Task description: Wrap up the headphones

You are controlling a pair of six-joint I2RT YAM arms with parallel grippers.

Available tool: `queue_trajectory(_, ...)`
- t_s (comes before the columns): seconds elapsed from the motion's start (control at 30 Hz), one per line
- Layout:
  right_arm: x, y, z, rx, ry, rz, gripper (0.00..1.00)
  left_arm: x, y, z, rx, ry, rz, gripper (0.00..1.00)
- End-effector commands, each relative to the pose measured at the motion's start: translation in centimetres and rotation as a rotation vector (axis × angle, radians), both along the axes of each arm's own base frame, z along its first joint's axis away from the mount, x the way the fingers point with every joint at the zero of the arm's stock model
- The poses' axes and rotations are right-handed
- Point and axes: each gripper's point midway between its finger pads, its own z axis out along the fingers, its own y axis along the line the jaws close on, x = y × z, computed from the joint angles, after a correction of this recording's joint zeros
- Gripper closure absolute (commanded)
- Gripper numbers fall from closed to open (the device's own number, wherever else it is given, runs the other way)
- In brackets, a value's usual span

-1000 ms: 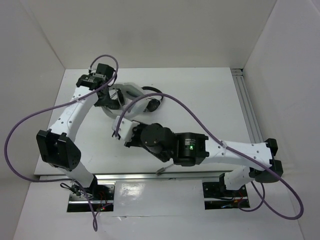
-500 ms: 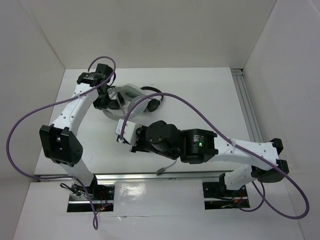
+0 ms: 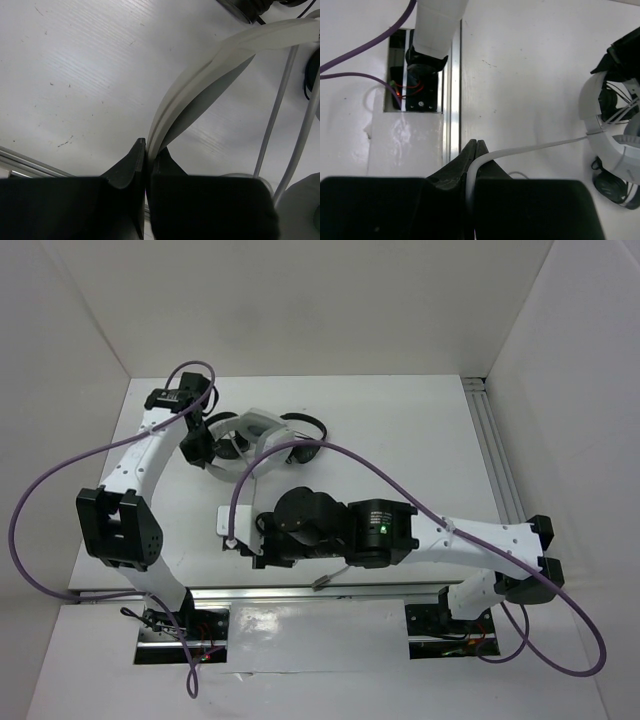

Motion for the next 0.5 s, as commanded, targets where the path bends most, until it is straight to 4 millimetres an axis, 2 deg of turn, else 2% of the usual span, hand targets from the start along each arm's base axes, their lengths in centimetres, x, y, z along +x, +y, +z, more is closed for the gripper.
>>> queue_trajectory(0.0, -3.5, 1.6, 5.0, 0.19, 0.054, 0.154, 1.0, 4.2, 1.2, 2.0, -0.037, -0.22, 0.139, 1.0)
queue_trajectory(0.13, -5.4, 2.3, 5.1, 0.179, 0.112, 0.25, 1.0, 4.4, 1.6, 2.3, -0.082, -0.248, 0.161, 1.0)
queue_trajectory(0.2, -6.2, 2.8, 4.4, 0.157, 0.134, 0.292, 1.0, 4.4, 1.5, 2.3, -0.107, -0.244, 0.16, 1.0)
queue_trajectory(0.23, -6.2, 2.7, 4.9, 0.169, 0.14, 0.29, 1.0, 4.4, 1.7, 2.3, -0.119, -0.244, 0.167, 1.0)
queue_trajectory(0.27, -5.8, 3.1, 4.4, 0.157, 0.136, 0.271, 1.0, 4.8, 1.5, 2.4, -0.126, -0.255, 0.149, 1.0)
queue_trajectory(0.3, -4.5, 3.0, 4.5, 0.141, 0.11, 0.196, 1.0, 4.7, 1.6, 2.4, -0.119, -0.252, 0.135, 1.0)
queue_trajectory(0.37, -3.2, 2.5, 4.7, 0.145, 0.064, 0.141, 1.0, 4.6, 1.1, 2.0, -0.046, -0.235, 0.064, 1.0)
queue_trajectory(0.4, -3.0, 2.7, 5.0, 0.157, 0.057, 0.13, 1.0, 4.6, 0.8, 2.1, 0.022, -0.238, 0.037, 1.0)
queue_trajectory(0.47, -2.7, 2.0, 6.8, 0.179, 0.017, 0.13, 1.0, 4.2, 0.6, 0.6, 0.089, -0.18, -0.029, 1.0)
